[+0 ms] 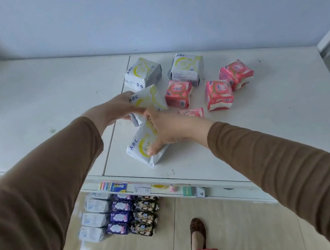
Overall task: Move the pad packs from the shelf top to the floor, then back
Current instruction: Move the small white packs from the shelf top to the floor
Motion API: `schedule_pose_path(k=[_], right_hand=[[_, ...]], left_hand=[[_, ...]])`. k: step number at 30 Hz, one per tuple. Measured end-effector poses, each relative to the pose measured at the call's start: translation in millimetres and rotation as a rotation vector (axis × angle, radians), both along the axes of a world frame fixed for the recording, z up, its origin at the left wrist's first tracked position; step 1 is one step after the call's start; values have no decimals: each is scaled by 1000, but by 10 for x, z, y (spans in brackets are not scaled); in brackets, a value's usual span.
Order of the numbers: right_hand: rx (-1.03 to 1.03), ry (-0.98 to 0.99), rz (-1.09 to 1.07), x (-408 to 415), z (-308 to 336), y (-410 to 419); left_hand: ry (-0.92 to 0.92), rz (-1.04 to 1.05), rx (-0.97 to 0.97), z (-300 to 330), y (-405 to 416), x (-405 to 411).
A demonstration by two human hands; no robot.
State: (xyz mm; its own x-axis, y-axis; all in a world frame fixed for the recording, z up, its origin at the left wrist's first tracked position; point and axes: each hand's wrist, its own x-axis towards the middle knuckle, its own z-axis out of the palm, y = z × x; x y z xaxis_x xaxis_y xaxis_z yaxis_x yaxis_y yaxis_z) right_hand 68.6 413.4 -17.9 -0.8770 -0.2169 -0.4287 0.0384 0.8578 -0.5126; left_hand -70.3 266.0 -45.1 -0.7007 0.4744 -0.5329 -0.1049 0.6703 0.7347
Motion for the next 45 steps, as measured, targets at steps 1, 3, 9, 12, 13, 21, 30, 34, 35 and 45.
schedule_pose_path(k=[1, 3, 9, 12, 13, 21, 30, 34, 35, 45], right_hand=[[7, 17, 13, 24, 2, -25], [23, 42, 31, 83, -5, -74], [-281, -32, -239, 452, -77, -79], [-435, -30, -390, 859, -117, -86], [-495, -50, -422, 1038, -125, -94], [-675, -247, -555, 2567, -442, -192], [-554, -371, -676, 3692, -1652, -151], [-514, -338, -741, 3989, -2542, -112], [-499, -329, -747, 4041, -2787, -115], [-492, -176, -775, 4020, -5352, -432]], left_hand=[[21, 23, 8, 16, -35, 31], [66, 85, 42, 55, -136, 103], [199, 137, 145, 161, -556, 562], [223, 136, 207, 218, -799, 918], [217, 114, 228, 238, -879, 1059], [29, -111, 202, -1, -1412, 2300], [-120, -252, -36, -1318, -1442, 3155], [-75, -235, -108, -2305, -1378, 3343], [-42, -234, -124, -2589, -1353, 3371], [293, -342, -345, -5297, -948, 3281]])
